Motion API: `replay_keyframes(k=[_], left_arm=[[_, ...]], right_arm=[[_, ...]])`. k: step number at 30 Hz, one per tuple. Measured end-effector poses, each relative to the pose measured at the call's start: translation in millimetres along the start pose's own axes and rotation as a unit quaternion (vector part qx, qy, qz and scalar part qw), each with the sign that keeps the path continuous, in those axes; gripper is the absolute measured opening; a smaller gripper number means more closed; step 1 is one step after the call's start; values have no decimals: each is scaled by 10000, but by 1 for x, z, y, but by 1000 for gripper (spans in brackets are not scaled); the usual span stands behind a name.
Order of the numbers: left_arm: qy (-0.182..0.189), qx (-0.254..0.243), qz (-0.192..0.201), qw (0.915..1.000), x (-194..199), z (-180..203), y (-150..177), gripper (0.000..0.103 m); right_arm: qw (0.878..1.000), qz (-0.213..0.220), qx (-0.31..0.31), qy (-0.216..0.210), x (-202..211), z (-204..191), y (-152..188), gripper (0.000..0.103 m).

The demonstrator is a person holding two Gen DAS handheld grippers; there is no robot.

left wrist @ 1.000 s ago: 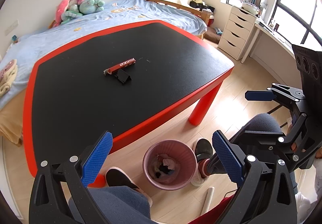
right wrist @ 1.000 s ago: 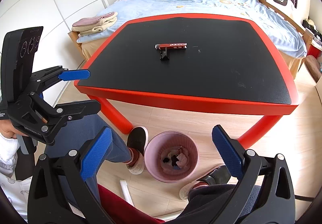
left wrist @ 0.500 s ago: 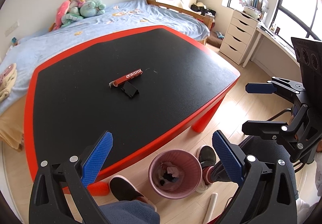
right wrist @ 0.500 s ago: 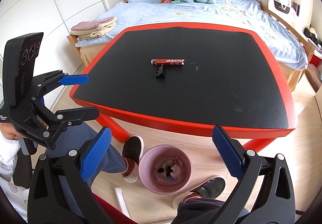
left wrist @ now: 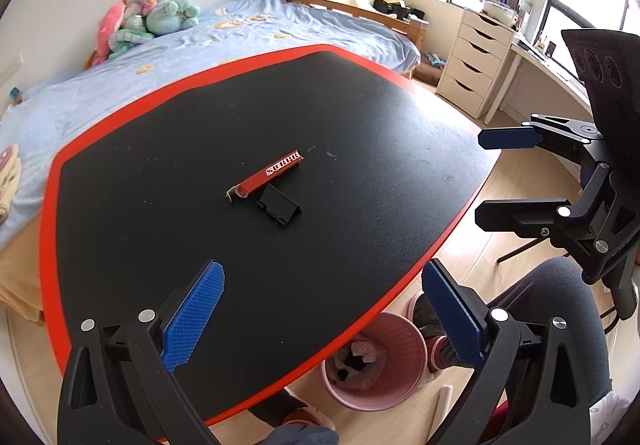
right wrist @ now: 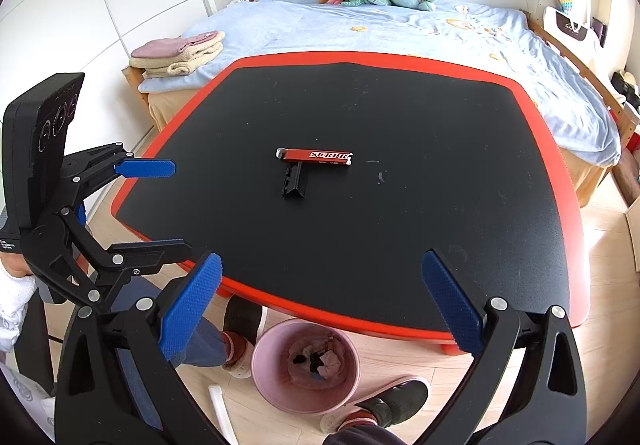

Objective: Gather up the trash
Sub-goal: 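Move both tools back over the table toward the red box and black stand, then grasp the red SURPRISE box with the right tool while the left tool grasps the black stand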

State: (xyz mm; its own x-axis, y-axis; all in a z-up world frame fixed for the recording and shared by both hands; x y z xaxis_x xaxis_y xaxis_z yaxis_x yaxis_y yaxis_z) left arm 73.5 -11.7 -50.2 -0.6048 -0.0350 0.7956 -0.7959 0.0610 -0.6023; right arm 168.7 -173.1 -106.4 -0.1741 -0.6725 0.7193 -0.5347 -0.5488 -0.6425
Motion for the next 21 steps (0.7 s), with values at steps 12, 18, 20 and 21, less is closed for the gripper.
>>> replay_keyframes(k=[12,18,20,21], left_arm=[[212,-167,-162,9995,-50,-16,-11,95],[360,-327,-216,9986,-70,-17,-11,95],[409,-358,-211,9983,-76,-16,-12,95],[435,-370,-216,9981,-78,-16,-12,95]], right_arm=[[9997,-226,-51,-77,-53,30,-23,98],[9994,-323,-55,-97,-76,45,-32,98],[9993,-342,-64,-108,-82,50,-35,98],[9993,-350,-73,-117,-85,52,-36,98]])
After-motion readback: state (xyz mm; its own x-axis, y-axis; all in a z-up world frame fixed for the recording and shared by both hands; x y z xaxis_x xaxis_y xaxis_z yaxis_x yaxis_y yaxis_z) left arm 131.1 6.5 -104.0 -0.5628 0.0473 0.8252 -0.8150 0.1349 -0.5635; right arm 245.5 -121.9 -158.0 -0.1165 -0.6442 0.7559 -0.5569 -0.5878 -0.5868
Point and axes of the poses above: each gripper's, at about its wrist camera, not at the fingertips, and x roughly against the way its jaws point, z to its right, y to its underside, the point moved 3 cm from there along -x, roughly the way its jaws point, and after that the axes turned 11 degrees about -y, right-handed, at the moved point
